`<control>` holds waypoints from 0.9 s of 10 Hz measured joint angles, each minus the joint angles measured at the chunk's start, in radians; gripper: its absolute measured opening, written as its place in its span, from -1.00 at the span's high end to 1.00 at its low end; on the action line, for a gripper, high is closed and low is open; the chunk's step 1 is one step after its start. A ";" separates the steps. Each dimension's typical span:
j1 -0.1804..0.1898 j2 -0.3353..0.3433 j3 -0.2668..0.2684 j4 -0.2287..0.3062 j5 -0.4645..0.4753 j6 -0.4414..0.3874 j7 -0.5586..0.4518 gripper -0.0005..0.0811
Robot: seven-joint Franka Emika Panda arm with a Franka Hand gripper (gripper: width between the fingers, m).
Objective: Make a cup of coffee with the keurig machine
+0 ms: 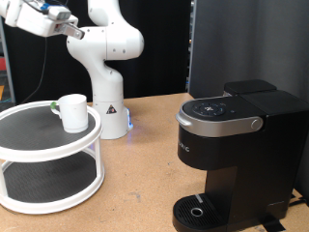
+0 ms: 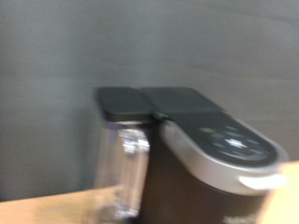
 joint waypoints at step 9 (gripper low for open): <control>-0.109 -0.018 -0.023 0.036 -0.122 -0.036 0.031 0.97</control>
